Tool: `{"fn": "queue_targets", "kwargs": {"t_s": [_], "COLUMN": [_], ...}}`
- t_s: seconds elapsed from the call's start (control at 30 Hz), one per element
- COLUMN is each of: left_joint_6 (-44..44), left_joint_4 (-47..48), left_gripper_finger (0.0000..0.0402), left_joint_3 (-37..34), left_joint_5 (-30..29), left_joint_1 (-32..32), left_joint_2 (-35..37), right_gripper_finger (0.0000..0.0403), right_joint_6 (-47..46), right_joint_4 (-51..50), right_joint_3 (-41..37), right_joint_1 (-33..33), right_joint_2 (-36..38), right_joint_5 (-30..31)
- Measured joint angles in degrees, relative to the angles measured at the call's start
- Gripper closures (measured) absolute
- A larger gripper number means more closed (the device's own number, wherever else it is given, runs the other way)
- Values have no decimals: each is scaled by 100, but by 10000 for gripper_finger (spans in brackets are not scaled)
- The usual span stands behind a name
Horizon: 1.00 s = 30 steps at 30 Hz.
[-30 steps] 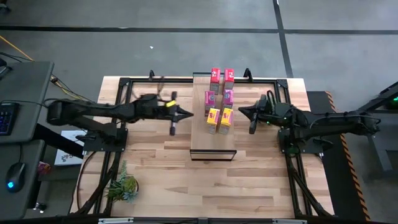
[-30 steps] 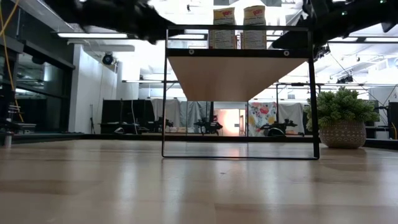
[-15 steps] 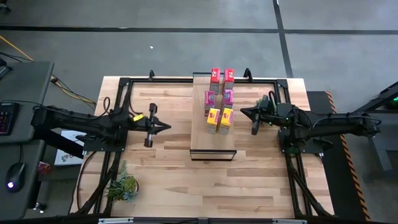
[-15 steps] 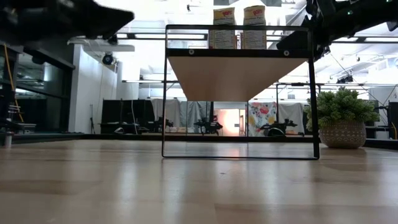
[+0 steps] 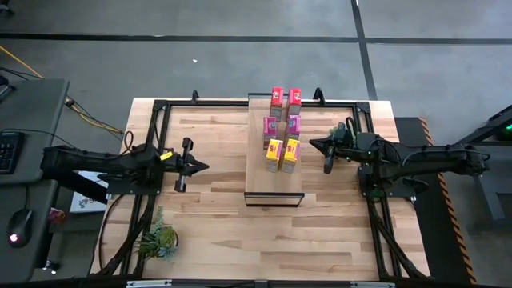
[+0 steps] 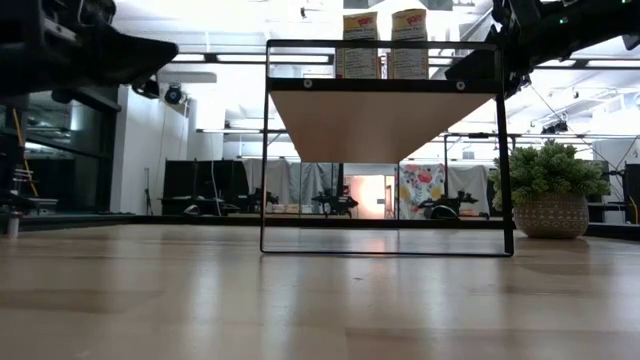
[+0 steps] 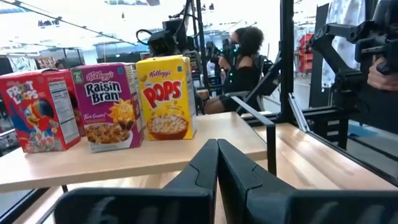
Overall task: Stack cereal on shelf
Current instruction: Return to Home Position
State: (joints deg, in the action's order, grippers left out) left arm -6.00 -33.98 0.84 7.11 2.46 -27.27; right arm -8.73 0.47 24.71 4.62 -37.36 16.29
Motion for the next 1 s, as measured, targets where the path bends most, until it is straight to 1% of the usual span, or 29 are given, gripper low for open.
{"fn": "queue_targets", "kwargs": {"t_s": [0.2,0.33,0.53,0.67,1.0], "left_joint_6": [109,193,192,193,192], "left_joint_4": [1024,1465,1520,1713,1716], "left_gripper_finger": [402,402,402,402,401], "left_joint_3": [0,0,-2,-12,-13], "left_joint_5": [-15,-17,50,79,120], "left_joint_1": [0,0,0,0,0], "left_joint_2": [840,1199,1481,1554,1712], "right_gripper_finger": [403,403,403,403,402], "right_joint_6": [0,-20,-22,-22,-130], "right_joint_4": [-53,-119,-148,-159,-218], "right_joint_3": [0,0,0,0,0], "right_joint_1": [0,0,-2,-2,-2], "right_joint_2": [0,19,159,312,528], "right_joint_5": [-37,-124,-195,-206,-304]}}
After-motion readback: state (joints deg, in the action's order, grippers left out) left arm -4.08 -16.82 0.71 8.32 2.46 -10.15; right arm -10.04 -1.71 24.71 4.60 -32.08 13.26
